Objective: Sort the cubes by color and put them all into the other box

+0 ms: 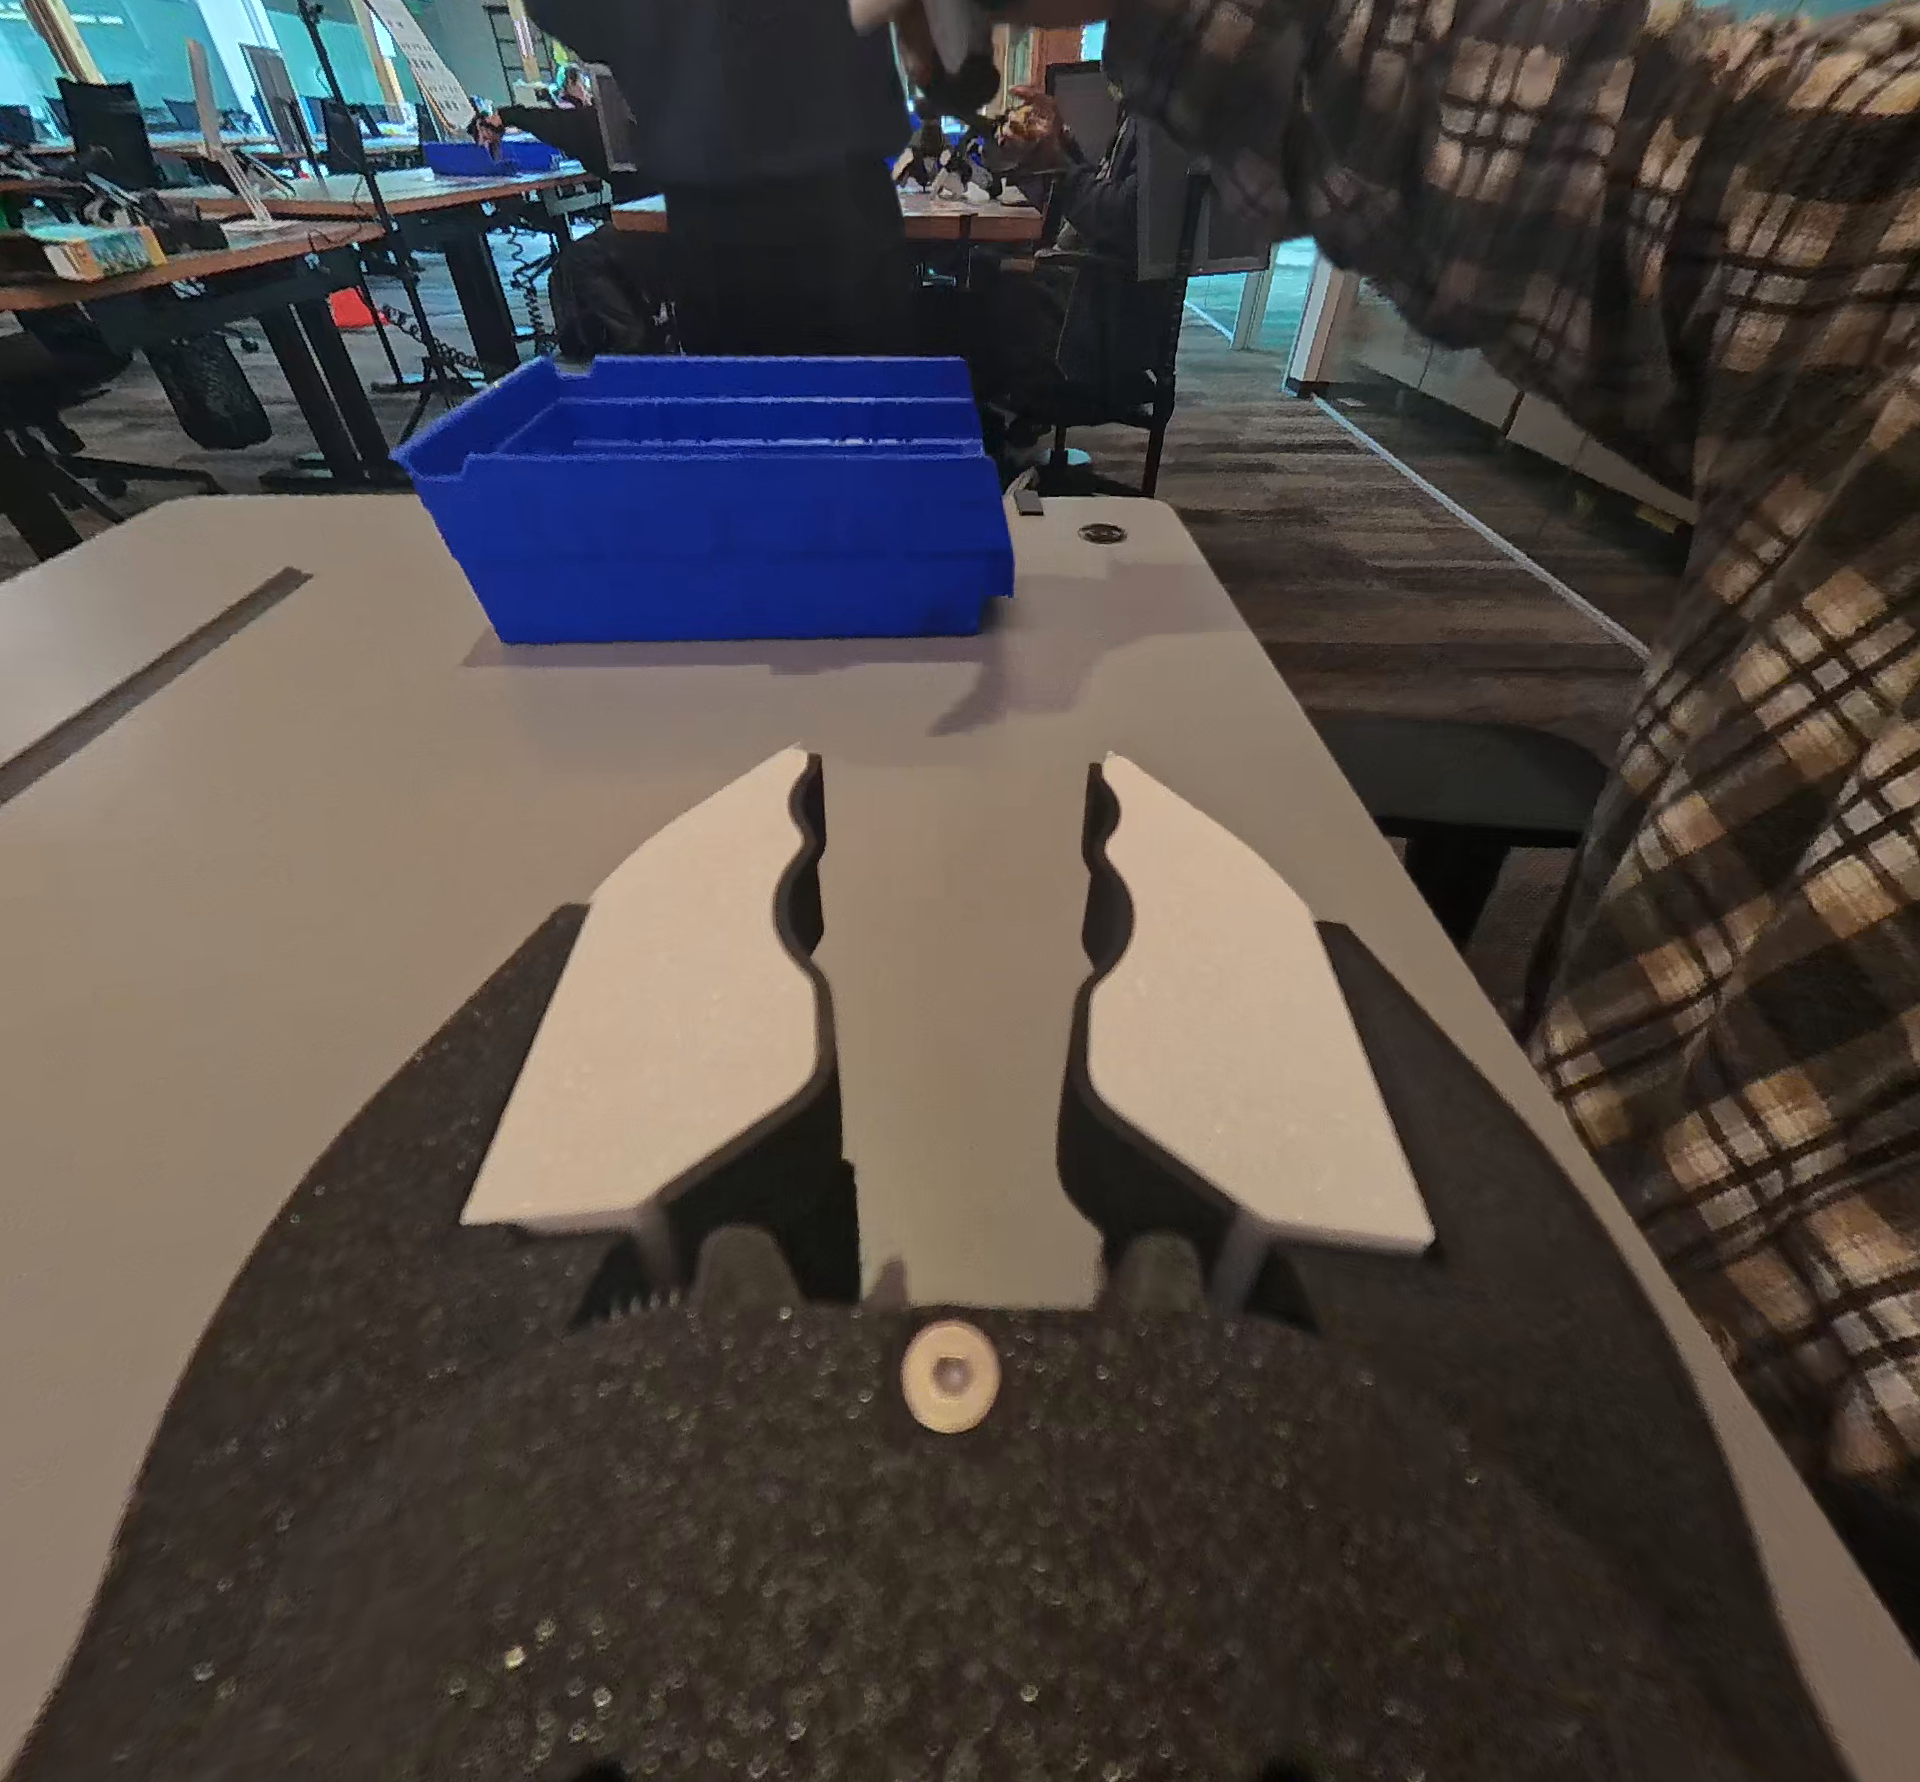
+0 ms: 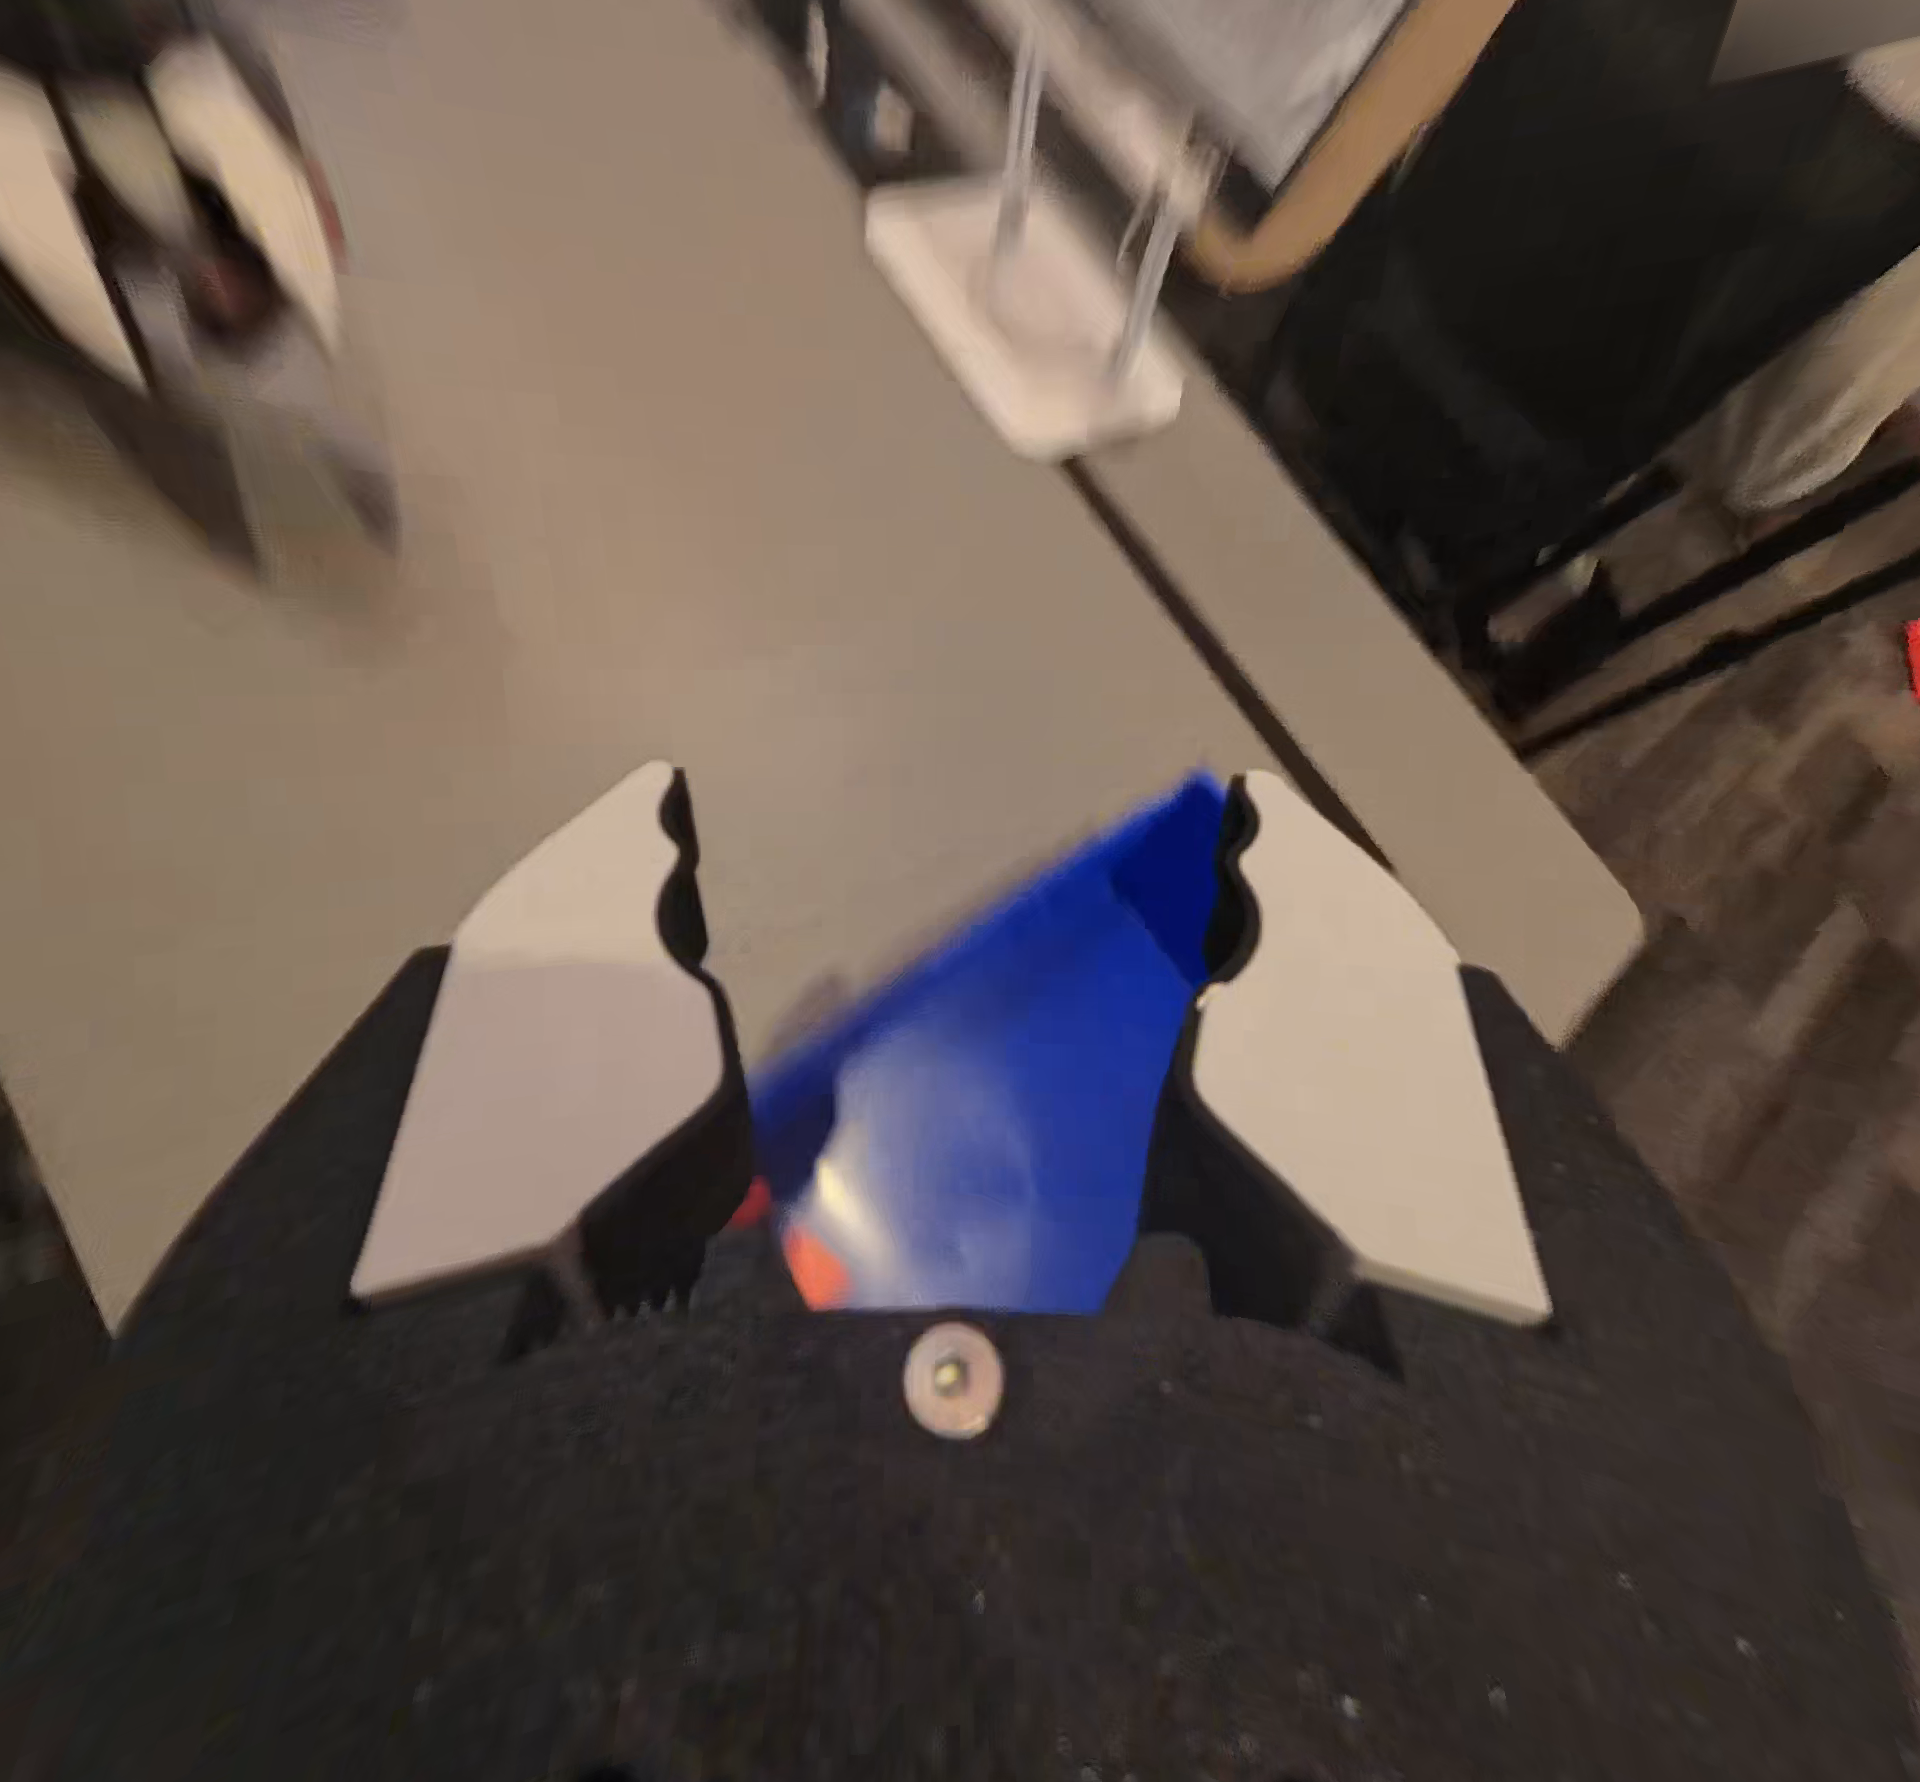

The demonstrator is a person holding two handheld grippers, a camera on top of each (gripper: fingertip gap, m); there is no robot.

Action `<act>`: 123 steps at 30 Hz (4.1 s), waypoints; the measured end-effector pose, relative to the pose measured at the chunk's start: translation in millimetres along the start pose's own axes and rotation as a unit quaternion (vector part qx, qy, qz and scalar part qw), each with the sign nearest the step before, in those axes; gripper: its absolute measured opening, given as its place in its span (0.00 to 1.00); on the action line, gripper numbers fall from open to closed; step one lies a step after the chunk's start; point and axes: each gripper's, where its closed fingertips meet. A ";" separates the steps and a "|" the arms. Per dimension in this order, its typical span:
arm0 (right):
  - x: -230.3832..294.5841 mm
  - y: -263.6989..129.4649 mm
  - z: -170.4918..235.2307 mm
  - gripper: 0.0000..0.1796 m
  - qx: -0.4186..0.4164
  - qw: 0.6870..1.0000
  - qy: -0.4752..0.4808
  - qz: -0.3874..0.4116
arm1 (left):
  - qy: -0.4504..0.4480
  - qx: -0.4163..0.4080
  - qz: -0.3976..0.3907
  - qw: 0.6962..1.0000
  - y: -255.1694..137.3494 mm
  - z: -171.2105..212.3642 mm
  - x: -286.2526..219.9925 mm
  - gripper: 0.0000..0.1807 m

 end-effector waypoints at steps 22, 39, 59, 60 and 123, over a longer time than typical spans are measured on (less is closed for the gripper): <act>157.9 211.3 22.5 0.50 -0.224 0.965 0.124 -0.063 | 0.046 0.019 -0.177 0.983 -209.7 -60.9 -14.8 0.26; 166.5 235.8 6.0 0.50 -0.175 0.973 0.133 -0.069 | -0.071 0.333 -0.189 0.921 -497.7 84.8 37.8 0.33; 185.6 254.9 -9.7 0.50 -0.148 0.978 0.113 -0.097 | -0.117 0.505 -0.044 0.854 -484.0 143.5 -76.5 0.24; 186.3 254.5 -9.7 0.50 -0.149 0.978 0.113 -0.098 | -0.126 0.509 -0.046 0.850 -484.8 146.1 -76.8 0.24; 197.2 236.4 -4.9 0.49 -0.182 0.954 0.193 -0.142 | -0.134 0.326 -0.246 0.903 -510.1 75.6 -12.9 0.11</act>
Point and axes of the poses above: each gripper's, where its closed fingertips meet, y out along the fingers, z out of its underside, x = y × z across the jaws, and after that the axes turned 10 degrees about y, right-handed
